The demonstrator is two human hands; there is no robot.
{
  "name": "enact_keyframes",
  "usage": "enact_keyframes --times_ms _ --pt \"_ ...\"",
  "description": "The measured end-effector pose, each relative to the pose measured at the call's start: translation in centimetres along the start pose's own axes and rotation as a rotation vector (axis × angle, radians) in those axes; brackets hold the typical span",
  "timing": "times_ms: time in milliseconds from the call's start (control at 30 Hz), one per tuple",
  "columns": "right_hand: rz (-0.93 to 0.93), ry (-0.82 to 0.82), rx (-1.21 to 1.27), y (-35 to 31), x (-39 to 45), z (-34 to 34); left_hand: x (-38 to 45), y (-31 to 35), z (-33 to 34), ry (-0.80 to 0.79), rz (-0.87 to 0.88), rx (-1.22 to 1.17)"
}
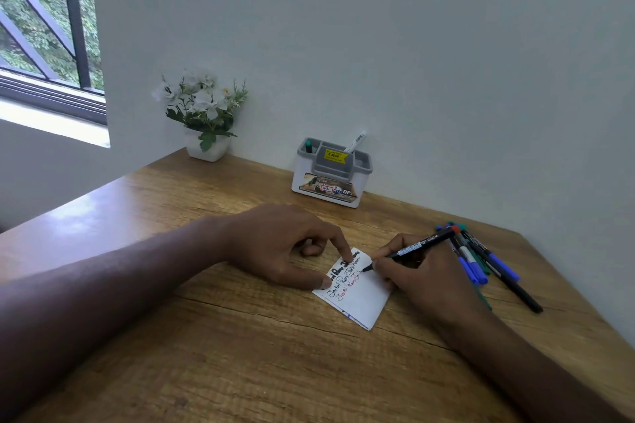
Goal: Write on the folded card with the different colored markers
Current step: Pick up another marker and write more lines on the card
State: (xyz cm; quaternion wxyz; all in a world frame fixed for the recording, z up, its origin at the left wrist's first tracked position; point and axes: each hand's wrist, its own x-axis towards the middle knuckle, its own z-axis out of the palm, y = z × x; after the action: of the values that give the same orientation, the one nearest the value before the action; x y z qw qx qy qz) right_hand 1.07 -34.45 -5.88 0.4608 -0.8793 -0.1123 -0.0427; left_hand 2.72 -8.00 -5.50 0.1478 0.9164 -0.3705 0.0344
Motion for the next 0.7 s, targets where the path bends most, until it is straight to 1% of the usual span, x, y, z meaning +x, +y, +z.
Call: enact_keyframes --times_ms 367,533,700 --pt "0.021 0.009 -0.011 -0.01 0.0 0.04 -0.09 -0.03 -0.07 -0.006 -0.003 -0.01" --pt "-0.027 0.044 0.051 0.22 0.43 -0.22 0.01 0.15 -0.2 -0.017 -0.011 -0.002" --pt "-0.034 -0.001 0.027 0.35 0.52 -0.29 0.04 0.23 -0.23 -0.03 -0.015 -0.007"
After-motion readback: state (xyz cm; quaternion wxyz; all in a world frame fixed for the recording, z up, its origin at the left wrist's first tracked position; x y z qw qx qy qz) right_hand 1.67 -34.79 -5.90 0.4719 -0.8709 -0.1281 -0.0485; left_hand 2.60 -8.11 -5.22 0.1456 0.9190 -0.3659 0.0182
